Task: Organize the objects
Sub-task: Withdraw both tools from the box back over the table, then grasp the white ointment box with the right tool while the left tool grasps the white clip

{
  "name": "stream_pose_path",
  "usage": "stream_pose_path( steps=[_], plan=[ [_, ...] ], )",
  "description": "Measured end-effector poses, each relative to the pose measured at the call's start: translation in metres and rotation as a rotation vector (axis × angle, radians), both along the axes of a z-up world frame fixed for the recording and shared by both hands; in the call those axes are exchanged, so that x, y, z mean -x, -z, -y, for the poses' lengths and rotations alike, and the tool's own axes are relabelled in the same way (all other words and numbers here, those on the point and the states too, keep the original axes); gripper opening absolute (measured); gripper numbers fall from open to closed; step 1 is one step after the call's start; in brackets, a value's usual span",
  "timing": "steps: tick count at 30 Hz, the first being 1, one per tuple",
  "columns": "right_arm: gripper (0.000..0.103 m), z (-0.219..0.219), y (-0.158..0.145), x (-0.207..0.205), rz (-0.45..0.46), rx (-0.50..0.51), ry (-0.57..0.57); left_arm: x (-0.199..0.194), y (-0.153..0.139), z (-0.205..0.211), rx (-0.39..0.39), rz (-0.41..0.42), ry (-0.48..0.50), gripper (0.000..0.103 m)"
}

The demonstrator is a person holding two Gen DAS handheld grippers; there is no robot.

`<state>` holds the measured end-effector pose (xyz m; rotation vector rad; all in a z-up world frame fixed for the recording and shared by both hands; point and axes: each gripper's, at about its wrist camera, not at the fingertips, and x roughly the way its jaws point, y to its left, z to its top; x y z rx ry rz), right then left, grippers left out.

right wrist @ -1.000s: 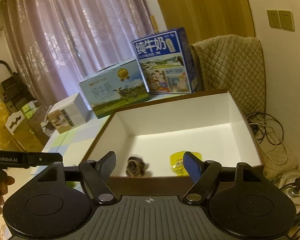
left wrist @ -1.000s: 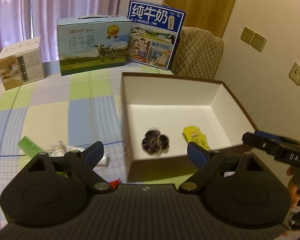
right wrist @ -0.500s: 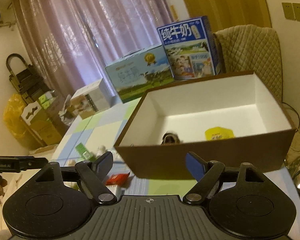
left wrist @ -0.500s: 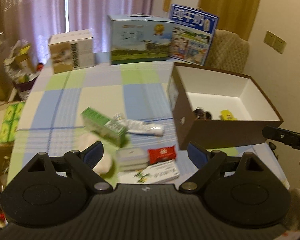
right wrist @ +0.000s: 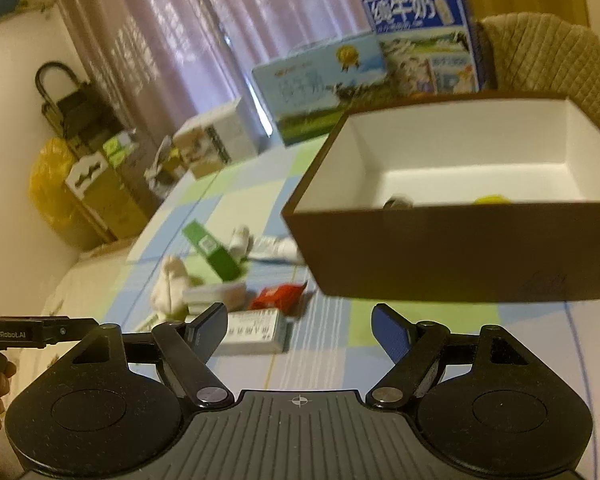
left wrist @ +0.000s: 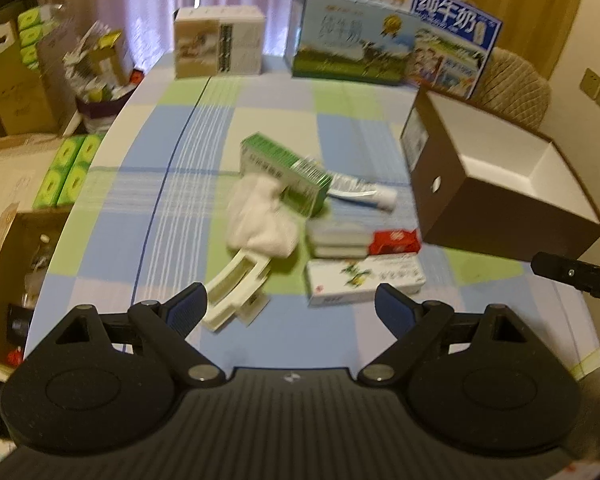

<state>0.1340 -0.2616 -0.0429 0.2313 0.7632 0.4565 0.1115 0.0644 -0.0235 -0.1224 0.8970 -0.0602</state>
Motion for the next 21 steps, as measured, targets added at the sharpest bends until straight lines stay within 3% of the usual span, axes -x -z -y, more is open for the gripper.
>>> stream_pose_path(
  steps=[9, 11, 12, 13, 21],
  plan=[
    [0.061, -0.031, 0.025, -0.004, -0.039, 0.056, -0.082, -0.002, 0.023, -0.021, -0.014, -0.021, -0.032, 0.088],
    [0.043, -0.040, 0.031, -0.008, -0.044, 0.072, -0.121, -0.006, 0.030, -0.024, -0.016, -0.027, -0.043, 0.088],
    [0.029, -0.045, 0.034, -0.011, -0.047, 0.089, -0.135, -0.008, 0.034, -0.026, -0.017, -0.031, -0.051, 0.088],
    [0.025, -0.050, 0.037, -0.014, -0.047, 0.101, -0.141, -0.009, 0.038, -0.028, -0.018, -0.034, -0.059, 0.088],
    [0.016, -0.082, 0.051, -0.048, -0.031, 0.129, -0.169, -0.018, 0.058, -0.038, -0.008, -0.047, -0.083, 0.088]
  ],
)
